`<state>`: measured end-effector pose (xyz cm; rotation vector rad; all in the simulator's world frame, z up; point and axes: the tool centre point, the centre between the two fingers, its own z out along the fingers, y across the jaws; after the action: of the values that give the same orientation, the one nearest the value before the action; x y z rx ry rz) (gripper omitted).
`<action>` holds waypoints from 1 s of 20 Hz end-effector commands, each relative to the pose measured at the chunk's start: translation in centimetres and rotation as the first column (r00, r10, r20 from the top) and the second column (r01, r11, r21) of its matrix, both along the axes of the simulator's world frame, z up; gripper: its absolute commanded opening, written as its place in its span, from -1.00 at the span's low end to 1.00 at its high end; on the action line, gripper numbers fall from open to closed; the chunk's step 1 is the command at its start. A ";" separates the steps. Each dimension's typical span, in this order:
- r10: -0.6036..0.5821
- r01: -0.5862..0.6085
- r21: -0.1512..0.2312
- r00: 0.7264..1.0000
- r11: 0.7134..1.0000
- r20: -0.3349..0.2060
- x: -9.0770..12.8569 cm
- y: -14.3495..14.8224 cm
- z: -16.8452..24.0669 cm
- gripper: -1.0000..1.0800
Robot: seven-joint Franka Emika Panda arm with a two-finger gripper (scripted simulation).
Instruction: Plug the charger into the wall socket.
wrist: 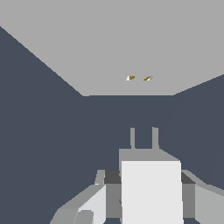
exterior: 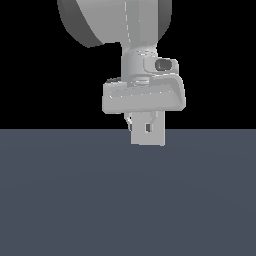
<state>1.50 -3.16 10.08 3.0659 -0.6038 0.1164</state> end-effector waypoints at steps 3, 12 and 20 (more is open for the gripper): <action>0.007 -0.007 0.000 1.000 1.000 0.000 0.0 0.1 -0.1 -1.00; 0.010 -0.010 0.000 1.000 1.000 -0.001 0.1 0.1 -0.1 -1.00; 0.010 -0.010 0.000 1.000 1.000 -0.001 1.8 -0.6 -0.1 -1.00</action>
<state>2.87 -3.58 9.96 3.0693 -0.5882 0.1151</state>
